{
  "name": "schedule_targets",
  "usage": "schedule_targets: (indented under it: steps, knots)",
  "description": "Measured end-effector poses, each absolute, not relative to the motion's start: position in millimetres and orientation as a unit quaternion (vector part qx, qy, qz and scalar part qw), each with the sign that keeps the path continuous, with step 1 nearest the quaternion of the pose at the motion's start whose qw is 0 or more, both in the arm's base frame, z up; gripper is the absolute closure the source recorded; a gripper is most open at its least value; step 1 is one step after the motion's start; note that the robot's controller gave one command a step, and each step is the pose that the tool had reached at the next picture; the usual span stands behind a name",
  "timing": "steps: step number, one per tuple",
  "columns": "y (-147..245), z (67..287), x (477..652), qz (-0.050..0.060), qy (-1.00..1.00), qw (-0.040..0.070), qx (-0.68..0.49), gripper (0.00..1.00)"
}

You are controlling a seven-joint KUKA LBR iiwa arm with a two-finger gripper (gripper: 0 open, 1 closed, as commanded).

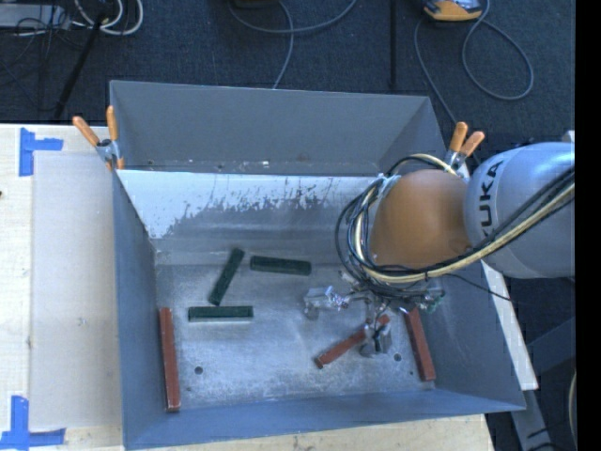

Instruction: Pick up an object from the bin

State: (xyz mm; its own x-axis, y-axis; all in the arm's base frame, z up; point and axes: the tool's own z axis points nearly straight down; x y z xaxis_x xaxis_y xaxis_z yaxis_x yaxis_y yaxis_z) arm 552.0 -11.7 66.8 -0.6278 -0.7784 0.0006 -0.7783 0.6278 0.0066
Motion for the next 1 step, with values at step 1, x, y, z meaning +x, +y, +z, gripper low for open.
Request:
schedule_targets:
  steps: [1]
  knots:
    - [-14.0,69.8,552.8,-0.001,-0.903,0.0,0.429,1.0]
